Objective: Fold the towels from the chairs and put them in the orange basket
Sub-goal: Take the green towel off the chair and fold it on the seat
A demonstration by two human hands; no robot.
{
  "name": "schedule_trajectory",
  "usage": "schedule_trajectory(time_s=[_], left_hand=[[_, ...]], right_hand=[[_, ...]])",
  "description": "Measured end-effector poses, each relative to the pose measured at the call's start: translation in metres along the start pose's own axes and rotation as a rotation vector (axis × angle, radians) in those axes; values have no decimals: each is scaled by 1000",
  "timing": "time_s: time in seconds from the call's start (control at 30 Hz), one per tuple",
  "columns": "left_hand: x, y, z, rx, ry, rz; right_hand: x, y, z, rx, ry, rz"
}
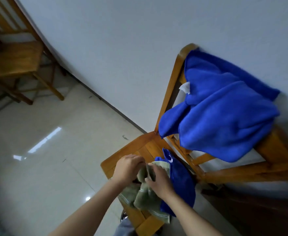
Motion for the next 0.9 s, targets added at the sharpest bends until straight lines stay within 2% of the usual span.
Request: schedule_trajectory(time_s=[0.13,0.27,0.43,0.6,0.67,0.83,0.9], left_hand=[[-24,28,87,-86,162,8],[-49,61,183,-268,207,-6],[-69,103,269,-471,271,-15],[-86,139,325,-544,314,-24],[-92,149,343,-574,347,-23],[-100,169,373,-654,451,-20],[-96,176,379,-650,536,0]], right_hand=[[67,19,12,55,-49,99],[138,51,28,60,-3,177],[203,81,50,21,-3,276],[292,130,84,-58,-97,626],[330,149,93,-98,-57,708],[389,174,84,-88,111,774],[400,177,90,-132,84,752]])
Point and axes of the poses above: each hand's wrist, its own y-axis away from the middle knuckle, its own z-axis out of the back of the hand, x = y × z, the point moved 9 cm from there along -y, towards the middle knuckle, and after that the axes turned 13 degrees about x, right-handed, at the moved point
